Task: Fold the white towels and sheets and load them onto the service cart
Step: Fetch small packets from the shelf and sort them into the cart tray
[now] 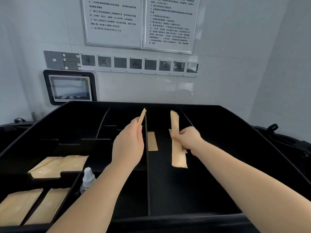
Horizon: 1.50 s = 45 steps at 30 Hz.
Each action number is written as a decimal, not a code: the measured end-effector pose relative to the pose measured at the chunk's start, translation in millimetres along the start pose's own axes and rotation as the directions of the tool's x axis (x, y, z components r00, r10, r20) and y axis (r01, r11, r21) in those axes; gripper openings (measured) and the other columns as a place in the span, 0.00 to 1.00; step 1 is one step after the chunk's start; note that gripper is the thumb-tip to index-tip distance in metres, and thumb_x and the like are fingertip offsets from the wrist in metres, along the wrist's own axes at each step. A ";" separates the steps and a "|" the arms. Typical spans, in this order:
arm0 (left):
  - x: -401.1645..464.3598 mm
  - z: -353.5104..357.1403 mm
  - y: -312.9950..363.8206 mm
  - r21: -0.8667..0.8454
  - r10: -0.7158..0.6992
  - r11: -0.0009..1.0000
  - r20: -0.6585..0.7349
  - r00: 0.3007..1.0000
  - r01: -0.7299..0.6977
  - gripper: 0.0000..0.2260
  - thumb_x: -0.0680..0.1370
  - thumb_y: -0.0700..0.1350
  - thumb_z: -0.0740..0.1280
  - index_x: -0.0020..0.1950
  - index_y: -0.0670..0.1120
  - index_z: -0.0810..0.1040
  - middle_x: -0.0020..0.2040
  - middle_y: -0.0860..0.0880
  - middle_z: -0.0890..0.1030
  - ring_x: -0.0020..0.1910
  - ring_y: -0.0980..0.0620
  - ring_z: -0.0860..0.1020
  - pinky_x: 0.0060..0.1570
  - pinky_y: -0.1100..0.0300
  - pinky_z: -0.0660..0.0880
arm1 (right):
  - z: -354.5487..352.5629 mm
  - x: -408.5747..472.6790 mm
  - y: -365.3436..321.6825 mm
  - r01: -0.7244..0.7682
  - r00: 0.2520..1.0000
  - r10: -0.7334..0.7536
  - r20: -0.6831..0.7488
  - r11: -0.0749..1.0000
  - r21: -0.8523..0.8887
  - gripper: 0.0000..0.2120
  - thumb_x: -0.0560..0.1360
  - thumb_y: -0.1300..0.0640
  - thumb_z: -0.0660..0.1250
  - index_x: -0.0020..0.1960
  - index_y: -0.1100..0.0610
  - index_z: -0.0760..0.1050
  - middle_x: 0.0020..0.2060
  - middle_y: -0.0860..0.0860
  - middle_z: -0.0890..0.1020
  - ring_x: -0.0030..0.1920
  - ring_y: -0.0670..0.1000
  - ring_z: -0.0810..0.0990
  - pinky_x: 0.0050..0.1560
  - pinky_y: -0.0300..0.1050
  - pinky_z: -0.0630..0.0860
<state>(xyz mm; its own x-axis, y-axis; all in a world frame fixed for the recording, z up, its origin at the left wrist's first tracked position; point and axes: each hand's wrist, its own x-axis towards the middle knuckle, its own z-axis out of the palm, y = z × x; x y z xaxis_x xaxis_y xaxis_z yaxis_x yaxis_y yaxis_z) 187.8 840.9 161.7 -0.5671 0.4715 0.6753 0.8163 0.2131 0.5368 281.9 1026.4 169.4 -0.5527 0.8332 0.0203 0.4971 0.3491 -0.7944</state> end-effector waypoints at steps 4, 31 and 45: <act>0.0 3.3 0.5 0.022 0.002 1.000 0.014 1.000 -0.003 0.17 0.82 0.48 0.53 0.69 0.46 0.70 0.52 0.52 0.79 0.41 0.54 0.80 0.43 0.54 0.79 | 32.1 8.8 20.8 -0.079 0.995 0.098 0.031 0.927 -0.367 0.22 0.70 0.44 0.73 0.51 0.62 0.74 0.42 0.53 0.80 0.45 0.53 0.82 0.49 0.45 0.80; -2.4 1.6 -1.4 0.048 -0.020 0.999 0.058 0.998 0.017 0.16 0.83 0.48 0.54 0.69 0.46 0.69 0.53 0.50 0.79 0.41 0.52 0.80 0.44 0.52 0.79 | 30.8 -40.7 39.0 0.610 0.791 -0.171 0.587 0.303 -0.733 0.31 0.79 0.65 0.57 0.78 0.57 0.47 0.74 0.59 0.58 0.59 0.61 0.76 0.55 0.51 0.76; -0.3 2.4 -3.8 0.046 -0.018 0.999 0.070 0.997 0.015 0.16 0.83 0.47 0.53 0.68 0.46 0.69 0.51 0.50 0.79 0.40 0.51 0.80 0.42 0.48 0.79 | 33.6 8.0 33.9 0.341 0.864 -0.424 0.272 0.095 -0.935 0.23 0.76 0.70 0.58 0.71 0.69 0.60 0.62 0.64 0.69 0.63 0.60 0.70 0.52 0.48 0.76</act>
<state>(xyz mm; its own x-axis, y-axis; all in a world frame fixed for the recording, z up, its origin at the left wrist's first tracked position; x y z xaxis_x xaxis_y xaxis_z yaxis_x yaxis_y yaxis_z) 185.1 842.0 158.3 -0.5729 0.5261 0.6285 0.8119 0.2594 0.5229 271.8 1030.5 122.2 -0.8700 0.4553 0.1891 0.4845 0.7184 0.4993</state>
